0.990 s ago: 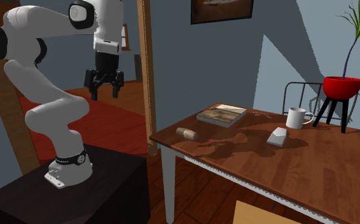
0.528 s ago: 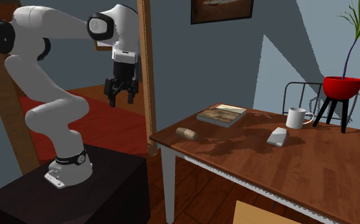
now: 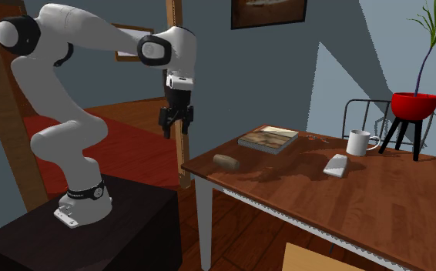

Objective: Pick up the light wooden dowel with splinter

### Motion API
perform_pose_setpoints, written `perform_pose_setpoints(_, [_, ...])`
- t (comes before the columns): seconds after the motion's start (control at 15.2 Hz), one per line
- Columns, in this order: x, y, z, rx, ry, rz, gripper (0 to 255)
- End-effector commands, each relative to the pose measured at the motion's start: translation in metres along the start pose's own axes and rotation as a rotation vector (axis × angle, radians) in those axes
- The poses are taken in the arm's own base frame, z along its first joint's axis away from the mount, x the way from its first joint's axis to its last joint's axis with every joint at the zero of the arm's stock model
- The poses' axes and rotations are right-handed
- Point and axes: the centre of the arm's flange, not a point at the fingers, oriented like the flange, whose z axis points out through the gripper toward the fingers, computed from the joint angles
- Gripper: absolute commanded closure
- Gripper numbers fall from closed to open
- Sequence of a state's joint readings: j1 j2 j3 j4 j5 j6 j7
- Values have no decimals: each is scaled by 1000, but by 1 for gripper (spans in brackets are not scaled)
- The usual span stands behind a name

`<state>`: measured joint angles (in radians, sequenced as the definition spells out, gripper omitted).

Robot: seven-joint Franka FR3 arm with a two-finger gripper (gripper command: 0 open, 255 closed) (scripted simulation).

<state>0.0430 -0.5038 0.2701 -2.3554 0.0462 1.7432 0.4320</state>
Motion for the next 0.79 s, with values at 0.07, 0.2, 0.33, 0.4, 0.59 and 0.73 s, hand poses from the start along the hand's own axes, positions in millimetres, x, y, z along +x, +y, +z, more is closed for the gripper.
perform_pose_setpoints(0.07, [20, -33, 15, 7, 7, 17, 0])
perform_pose_setpoints(0.2, [33, -53, 23, 10, 12, 27, 0])
perform_pose_setpoints(0.33, [46, -74, 31, 13, 17, 37, 0])
perform_pose_setpoints(0.4, [53, -84, 35, 15, 19, 42, 0])
perform_pose_setpoints(0.59, [74, -114, 47, 20, 26, 58, 0])
perform_pose_setpoints(0.73, [88, -134, 55, 24, 31, 68, 0])
